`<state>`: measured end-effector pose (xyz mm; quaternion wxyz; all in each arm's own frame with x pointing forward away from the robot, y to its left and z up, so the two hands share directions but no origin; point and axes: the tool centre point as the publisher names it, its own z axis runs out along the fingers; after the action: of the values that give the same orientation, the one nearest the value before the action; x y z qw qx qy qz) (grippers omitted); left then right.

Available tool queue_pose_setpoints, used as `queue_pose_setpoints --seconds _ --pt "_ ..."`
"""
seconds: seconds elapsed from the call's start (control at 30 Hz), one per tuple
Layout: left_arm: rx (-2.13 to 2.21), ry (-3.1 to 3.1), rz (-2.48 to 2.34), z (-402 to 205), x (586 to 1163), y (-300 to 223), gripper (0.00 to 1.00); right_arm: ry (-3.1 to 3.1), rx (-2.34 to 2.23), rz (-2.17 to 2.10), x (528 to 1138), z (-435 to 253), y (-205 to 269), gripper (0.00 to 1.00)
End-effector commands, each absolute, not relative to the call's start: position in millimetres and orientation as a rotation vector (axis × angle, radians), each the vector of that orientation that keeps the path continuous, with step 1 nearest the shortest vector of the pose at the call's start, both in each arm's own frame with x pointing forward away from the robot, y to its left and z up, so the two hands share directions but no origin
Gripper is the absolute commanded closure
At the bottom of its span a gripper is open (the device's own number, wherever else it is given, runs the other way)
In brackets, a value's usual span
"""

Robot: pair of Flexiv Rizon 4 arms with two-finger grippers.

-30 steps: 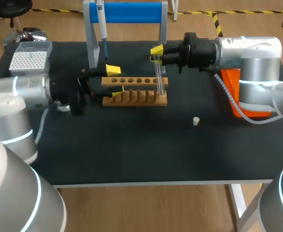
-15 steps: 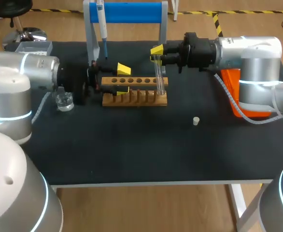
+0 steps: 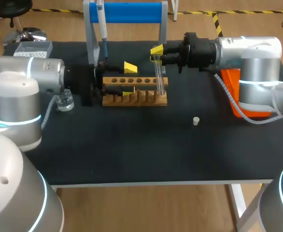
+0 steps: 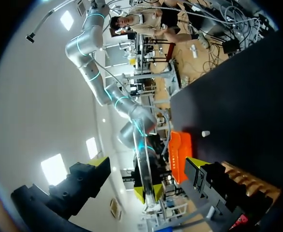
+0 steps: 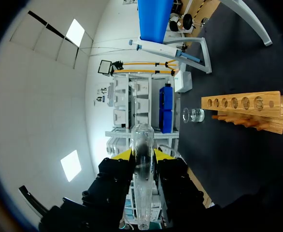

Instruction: Invert the test tube, pick up the pipette, mount the tip to pipette, aspirate from beaker and dispense into the tube, eject the tip, return the pipette, and cap with the stopper.

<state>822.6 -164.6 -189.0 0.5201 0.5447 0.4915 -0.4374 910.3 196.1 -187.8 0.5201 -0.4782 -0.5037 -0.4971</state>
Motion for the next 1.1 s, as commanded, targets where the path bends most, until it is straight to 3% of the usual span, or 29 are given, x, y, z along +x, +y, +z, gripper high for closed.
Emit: queue_pose_setpoints --seconds 0.03,1.1 --pt "1.269 1.197 -1.023 -186 822 -176 0.00 -1.210 -1.146 -1.189 911 -187 195 1.00" --pt "1.222 1.267 -1.093 -183 815 -240 0.00 -1.210 -1.146 -1.189 911 -187 195 1.00"
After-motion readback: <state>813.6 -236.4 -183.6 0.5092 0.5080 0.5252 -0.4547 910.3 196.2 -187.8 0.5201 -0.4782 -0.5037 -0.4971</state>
